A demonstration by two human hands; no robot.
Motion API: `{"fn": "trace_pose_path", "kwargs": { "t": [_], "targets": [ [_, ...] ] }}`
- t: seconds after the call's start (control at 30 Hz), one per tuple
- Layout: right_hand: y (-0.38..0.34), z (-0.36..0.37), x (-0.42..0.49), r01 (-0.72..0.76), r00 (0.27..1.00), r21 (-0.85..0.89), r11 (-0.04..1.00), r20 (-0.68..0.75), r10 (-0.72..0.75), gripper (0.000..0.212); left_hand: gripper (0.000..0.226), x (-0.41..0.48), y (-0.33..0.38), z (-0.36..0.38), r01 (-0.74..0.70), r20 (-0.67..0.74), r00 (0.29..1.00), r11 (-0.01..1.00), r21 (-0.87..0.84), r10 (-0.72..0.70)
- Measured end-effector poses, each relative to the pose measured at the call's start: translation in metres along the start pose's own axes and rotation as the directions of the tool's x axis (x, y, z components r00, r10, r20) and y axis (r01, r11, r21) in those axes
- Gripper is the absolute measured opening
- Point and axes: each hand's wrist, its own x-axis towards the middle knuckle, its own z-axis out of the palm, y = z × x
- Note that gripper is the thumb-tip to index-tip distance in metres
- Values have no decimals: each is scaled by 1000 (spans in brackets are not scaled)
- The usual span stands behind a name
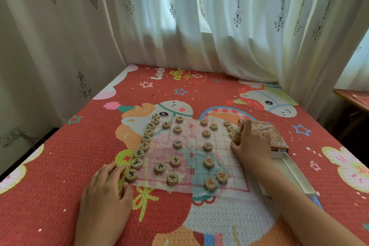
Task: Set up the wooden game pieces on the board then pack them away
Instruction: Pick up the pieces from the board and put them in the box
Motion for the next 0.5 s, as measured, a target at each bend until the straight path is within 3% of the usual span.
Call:
{"fn": "trace_pose_path", "kwargs": {
  "t": [0.17,0.33,0.5],
  "targets": [
    [3,0,18,14,982,87,996,-188,3,49,44,1,-2,0,-2,3,1000,1000,-3,2],
    [0,12,27,13,1000,-32,999,-11,-14,47,42,4,-3,3,5,-9,1000,1000,-13,-5],
    [-2,10,28,11,999,-37,999,47,-9,50,41,5,-6,6,1,-30,1000,1000,-25,-2]
  ]
}}
